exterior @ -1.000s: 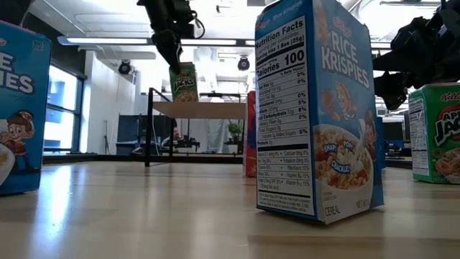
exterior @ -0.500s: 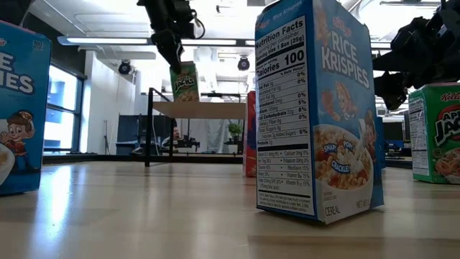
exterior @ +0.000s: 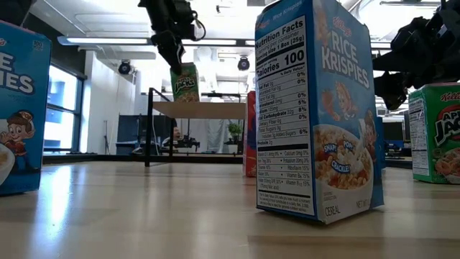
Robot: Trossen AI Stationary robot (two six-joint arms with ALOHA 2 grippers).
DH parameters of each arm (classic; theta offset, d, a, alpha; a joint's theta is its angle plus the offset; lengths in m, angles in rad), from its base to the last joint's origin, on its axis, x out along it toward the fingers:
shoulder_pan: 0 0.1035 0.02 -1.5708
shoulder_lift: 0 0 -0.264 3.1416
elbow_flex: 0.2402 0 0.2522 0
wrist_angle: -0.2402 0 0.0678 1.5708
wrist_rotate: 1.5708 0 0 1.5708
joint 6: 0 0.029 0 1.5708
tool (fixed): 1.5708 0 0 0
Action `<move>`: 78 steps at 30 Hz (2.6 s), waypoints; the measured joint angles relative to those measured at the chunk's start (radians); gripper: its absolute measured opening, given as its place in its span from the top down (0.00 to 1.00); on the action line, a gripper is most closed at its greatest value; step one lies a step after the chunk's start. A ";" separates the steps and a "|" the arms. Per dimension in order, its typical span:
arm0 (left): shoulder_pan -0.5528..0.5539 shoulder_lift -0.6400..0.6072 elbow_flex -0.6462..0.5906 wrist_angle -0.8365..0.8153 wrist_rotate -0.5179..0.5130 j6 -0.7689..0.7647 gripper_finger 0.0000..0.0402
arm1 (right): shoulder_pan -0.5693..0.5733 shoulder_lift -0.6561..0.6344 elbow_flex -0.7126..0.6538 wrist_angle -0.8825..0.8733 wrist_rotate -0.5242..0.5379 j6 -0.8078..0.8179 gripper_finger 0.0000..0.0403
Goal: Stack cereal on shelf
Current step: Put the top green cereal box on the shelf
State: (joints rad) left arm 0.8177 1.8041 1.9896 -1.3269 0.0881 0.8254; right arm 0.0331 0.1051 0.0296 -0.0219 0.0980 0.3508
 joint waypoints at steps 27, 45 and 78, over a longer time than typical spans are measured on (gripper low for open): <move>0.000 0.019 -0.001 0.005 0.005 -0.012 0.55 | 0.000 0.000 0.000 0.000 0.000 0.000 0.40; 0.000 0.019 -0.001 0.041 0.007 -0.013 0.55 | 0.000 0.000 0.000 0.000 0.000 0.000 0.40; 0.000 -0.071 -0.001 0.057 -0.026 -0.056 0.43 | 0.000 0.000 0.000 0.000 0.000 0.000 0.40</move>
State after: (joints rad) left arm 0.8181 1.7328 1.9888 -1.2702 0.0622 0.7694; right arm 0.0333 0.1054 0.0296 -0.0219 0.0978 0.3508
